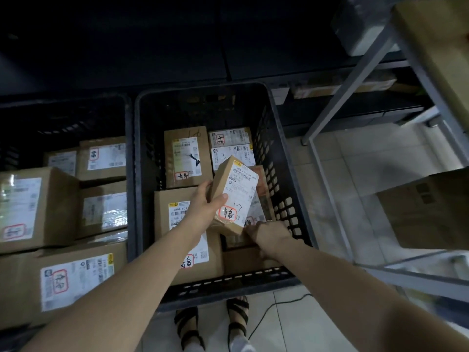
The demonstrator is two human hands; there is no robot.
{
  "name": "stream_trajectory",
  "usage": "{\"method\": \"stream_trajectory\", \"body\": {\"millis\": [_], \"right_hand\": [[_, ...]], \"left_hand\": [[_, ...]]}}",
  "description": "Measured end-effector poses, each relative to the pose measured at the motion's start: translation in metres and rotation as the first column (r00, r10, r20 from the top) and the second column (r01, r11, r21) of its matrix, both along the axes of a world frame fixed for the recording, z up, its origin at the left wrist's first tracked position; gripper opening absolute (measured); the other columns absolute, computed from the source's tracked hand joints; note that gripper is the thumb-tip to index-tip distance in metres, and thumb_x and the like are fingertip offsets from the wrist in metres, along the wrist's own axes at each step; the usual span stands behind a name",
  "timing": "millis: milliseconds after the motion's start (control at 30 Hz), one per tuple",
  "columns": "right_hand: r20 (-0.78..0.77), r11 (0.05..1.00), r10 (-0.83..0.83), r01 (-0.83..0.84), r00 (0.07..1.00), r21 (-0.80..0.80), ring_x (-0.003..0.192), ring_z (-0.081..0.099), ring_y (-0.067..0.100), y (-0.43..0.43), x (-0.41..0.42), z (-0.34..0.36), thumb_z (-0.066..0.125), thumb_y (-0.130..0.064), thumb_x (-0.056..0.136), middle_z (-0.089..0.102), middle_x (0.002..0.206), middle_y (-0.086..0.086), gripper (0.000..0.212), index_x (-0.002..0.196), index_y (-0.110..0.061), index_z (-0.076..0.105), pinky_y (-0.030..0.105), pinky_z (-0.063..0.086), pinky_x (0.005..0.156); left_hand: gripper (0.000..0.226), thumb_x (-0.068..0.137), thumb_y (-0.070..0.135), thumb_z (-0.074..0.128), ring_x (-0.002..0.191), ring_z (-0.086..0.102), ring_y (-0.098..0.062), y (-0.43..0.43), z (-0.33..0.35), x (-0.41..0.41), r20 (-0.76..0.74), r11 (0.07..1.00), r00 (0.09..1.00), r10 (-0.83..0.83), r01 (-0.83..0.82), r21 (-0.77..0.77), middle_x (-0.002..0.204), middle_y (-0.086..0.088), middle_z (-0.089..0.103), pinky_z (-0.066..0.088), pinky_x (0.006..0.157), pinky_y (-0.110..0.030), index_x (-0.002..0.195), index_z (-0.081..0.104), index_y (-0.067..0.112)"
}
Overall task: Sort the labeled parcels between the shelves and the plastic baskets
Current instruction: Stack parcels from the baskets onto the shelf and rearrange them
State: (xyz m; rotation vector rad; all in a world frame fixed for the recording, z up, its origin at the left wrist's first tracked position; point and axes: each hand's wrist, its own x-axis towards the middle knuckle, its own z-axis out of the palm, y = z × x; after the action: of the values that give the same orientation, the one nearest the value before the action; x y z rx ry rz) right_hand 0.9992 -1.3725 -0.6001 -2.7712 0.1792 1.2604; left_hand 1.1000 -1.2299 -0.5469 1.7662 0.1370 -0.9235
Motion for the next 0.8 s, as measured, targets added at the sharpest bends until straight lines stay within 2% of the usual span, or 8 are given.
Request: {"method": "stream_trajectory", "body": {"millis": [67, 133, 200, 367, 467, 567, 667, 800], "right_hand": [[0.050, 0.986, -0.167, 0.166, 0.985, 0.018, 0.121, 0.053, 0.032, 0.008, -0.003, -0.014, 0.049, -0.012, 0.097, 0.051, 0.137, 0.014, 0.045, 0.140, -0.014, 0.039, 0.040, 0.050, 0.086], [0.039, 0.928, -0.369, 0.366, 0.929, 0.071, 0.123, 0.051, 0.032, 0.009, -0.006, -0.028, 0.044, -0.015, 0.100, 0.051, 0.138, 0.014, 0.038, 0.137, -0.009, 0.047, 0.023, 0.046, 0.080], [0.073, 0.932, -0.355, 0.346, 0.932, 0.105, 0.117, 0.056, 0.028, 0.005, -0.009, -0.039, 0.049, -0.025, 0.097, 0.061, 0.128, 0.013, 0.034, 0.123, -0.009, 0.061, 0.011, 0.034, 0.064], [-0.017, 0.913, -0.365, 0.361, 0.931, 0.191, 0.118, 0.055, 0.030, -0.005, -0.002, -0.036, 0.045, -0.025, 0.099, 0.061, 0.126, 0.012, 0.034, 0.126, -0.012, 0.061, 0.027, 0.042, 0.090], [0.055, 0.885, -0.427, 0.405, 0.903, 0.231, 0.108, 0.060, 0.035, -0.015, 0.006, -0.024, 0.047, -0.015, 0.097, 0.063, 0.119, 0.017, 0.029, 0.121, -0.009, 0.062, 0.030, 0.050, 0.085], [0.182, 0.639, -0.735, 0.577, 0.653, 0.508, 0.102, 0.062, 0.032, -0.025, 0.023, 0.009, 0.046, -0.005, 0.096, 0.063, 0.118, 0.018, 0.030, 0.124, -0.001, 0.055, 0.024, 0.047, 0.081], [0.159, 0.412, -0.879, 0.549, 0.449, 0.727, 0.099, 0.058, 0.018, -0.038, 0.036, 0.045, 0.049, -0.008, 0.097, 0.050, 0.135, 0.009, 0.053, 0.146, -0.019, 0.034, 0.025, 0.053, 0.074], [0.285, 0.769, -0.518, 0.294, 0.807, 0.567, 0.141, 0.017, 0.033, -0.052, 0.037, 0.075, 0.064, -0.014, 0.083, 0.006, 0.156, -0.001, 0.094, 0.152, -0.038, 0.006, 0.040, 0.030, 0.108]], "left_hand": [[0.063, 0.093, 0.023, 0.058, 0.112, 0.059, -0.022, 0.001, -0.004, -0.001, 0.005, 1.000, 1.000, -0.011, 0.011, 0.001, 0.141, -0.005, 0.046, 0.051, 0.076, -0.026, 0.147, 0.025, 0.024], [0.062, 0.094, 0.025, 0.057, 0.111, 0.059, -0.021, 0.002, -0.005, -0.001, 0.008, 1.000, 1.000, -0.019, 0.019, -0.004, 0.140, -0.005, 0.047, 0.050, 0.073, -0.022, 0.147, 0.025, 0.024], [0.061, 0.094, 0.025, 0.057, 0.111, 0.059, -0.020, 0.003, -0.006, -0.001, 0.022, 1.000, 1.000, -0.012, 0.013, -0.012, 0.140, -0.003, 0.047, 0.049, 0.073, -0.021, 0.146, 0.026, 0.024], [0.059, 0.094, 0.023, 0.056, 0.105, 0.061, -0.019, 0.001, -0.006, -0.006, 0.036, 0.999, 0.999, 0.026, -0.024, -0.046, 0.136, -0.004, 0.051, 0.051, 0.081, -0.029, 0.145, 0.026, 0.023], [0.060, 0.094, 0.023, 0.056, 0.103, 0.061, -0.017, -0.002, -0.001, -0.007, 0.039, 0.999, 0.999, 0.021, -0.019, -0.042, 0.139, -0.002, 0.049, 0.049, 0.080, -0.026, 0.146, 0.025, 0.023], [0.064, 0.093, 0.019, 0.057, 0.097, 0.059, -0.011, -0.002, 0.008, -0.009, 0.036, 0.999, 0.999, -0.015, 0.017, -0.040, 0.138, 0.006, 0.045, 0.048, 0.079, -0.025, 0.148, 0.024, 0.020], [0.065, 0.091, 0.019, 0.061, 0.106, 0.055, -0.014, 0.002, 0.017, -0.009, 0.067, 0.993, 0.991, -0.114, 0.113, 0.025, 0.143, -0.004, 0.043, 0.048, 0.081, -0.025, 0.147, 0.029, 0.016], [0.057, 0.091, 0.015, 0.060, 0.092, 0.060, -0.010, 0.003, 0.030, -0.011, 0.047, 0.956, 0.956, -0.291, 0.289, 0.042, 0.129, -0.004, 0.054, 0.053, 0.064, -0.016, 0.143, 0.036, 0.016]]}}
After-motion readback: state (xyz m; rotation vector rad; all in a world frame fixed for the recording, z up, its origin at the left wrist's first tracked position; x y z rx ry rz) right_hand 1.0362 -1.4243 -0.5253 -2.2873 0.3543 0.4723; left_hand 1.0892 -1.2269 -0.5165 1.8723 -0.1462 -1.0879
